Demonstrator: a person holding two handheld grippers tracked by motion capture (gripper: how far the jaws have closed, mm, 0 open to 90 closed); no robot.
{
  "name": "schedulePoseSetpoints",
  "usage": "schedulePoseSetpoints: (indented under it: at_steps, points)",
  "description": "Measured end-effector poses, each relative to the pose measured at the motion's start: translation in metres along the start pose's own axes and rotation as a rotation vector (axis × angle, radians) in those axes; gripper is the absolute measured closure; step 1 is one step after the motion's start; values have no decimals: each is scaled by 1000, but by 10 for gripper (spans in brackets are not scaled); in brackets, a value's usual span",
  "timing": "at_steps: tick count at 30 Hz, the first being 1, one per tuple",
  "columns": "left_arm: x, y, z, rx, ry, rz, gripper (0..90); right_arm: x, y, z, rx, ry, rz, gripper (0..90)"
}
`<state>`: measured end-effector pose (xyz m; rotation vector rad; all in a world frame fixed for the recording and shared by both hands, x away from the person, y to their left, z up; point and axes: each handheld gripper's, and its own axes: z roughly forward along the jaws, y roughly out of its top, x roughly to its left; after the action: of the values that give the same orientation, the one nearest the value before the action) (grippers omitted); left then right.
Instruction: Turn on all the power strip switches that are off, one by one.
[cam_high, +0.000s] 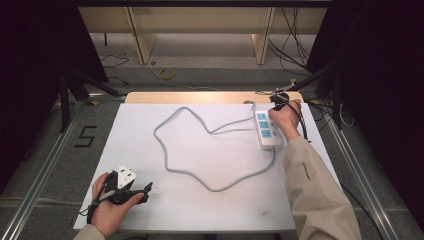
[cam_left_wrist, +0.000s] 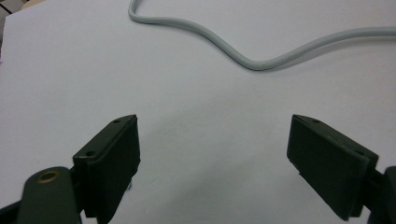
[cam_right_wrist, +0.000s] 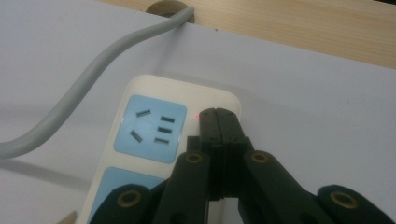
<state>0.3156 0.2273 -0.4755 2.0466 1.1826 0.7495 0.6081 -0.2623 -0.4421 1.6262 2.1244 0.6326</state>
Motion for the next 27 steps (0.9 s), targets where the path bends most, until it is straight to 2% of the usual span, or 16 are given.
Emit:
schedulePoseSetpoints:
  at_steps: [15, 18, 21, 27]
  points:
    - [-1, 0, 0, 1, -3, 5, 172, 1, 0, 3, -14, 17, 4, 900]
    - [-1, 0, 0, 0, -3, 3, 172, 5, 0, 3, -18, -6, -6, 900]
    - [0, 0, 0, 3, -3, 2, 172, 5, -1, 2, -15, -5, -7, 900]
    - [-1, 0, 0, 6, -2, 5, 171, 0, -7, -10, -61, 9, 18, 900]
